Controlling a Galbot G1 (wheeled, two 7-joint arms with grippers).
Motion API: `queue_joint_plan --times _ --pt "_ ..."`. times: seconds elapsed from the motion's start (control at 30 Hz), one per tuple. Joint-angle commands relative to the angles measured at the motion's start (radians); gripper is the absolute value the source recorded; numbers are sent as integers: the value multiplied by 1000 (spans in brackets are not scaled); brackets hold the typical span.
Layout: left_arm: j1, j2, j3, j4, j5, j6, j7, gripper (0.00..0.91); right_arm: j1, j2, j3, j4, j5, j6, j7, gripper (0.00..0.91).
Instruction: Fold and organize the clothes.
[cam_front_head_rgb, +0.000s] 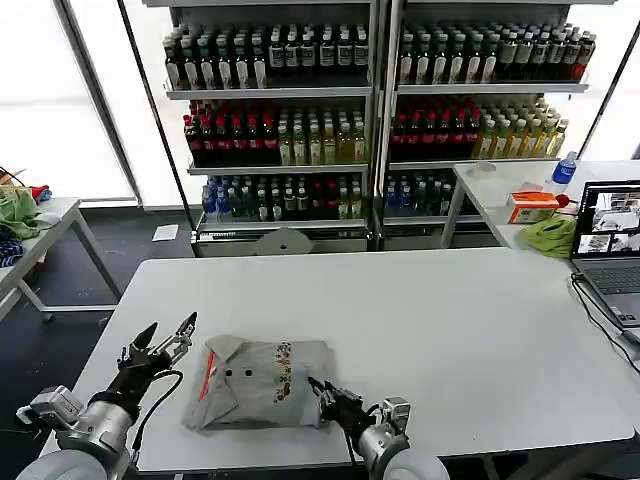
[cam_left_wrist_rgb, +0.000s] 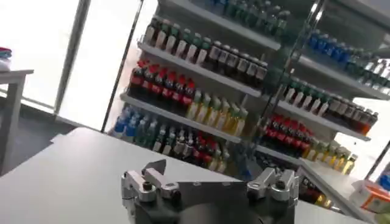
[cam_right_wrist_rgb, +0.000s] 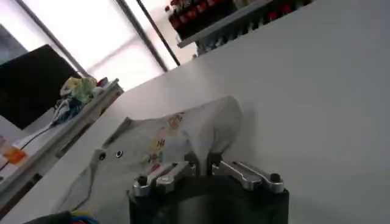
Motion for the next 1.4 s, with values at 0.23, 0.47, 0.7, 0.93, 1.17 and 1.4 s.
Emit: queue_joint_plan --times 0.23,0.47,0.7,0.93,1.17,1.4 --pt "8 5 -11 5 -2 -3 4 907 -77 -142 256 88 -111 -120 -98 0" --pt "3 3 -5 10 -2 -3 5 907 -165 -227 415 106 -199 -225 -155 0" --pt "3 1 1 10 -3 -2 3 907 -210 -246 465 80 -275 -190 -170 605" --pt "11 5 -8 -4 -4 -1 1 907 -204 -231 473 105 -302 -157 -176 907" --pt "15 4 -12 -7 -4 -2 0 907 -181 -219 487 103 -338 -97 -137 907" --pt "17 0 -9 -11 -1 -2 -3 907 -122 -144 397 134 -339 -24 -147 907"
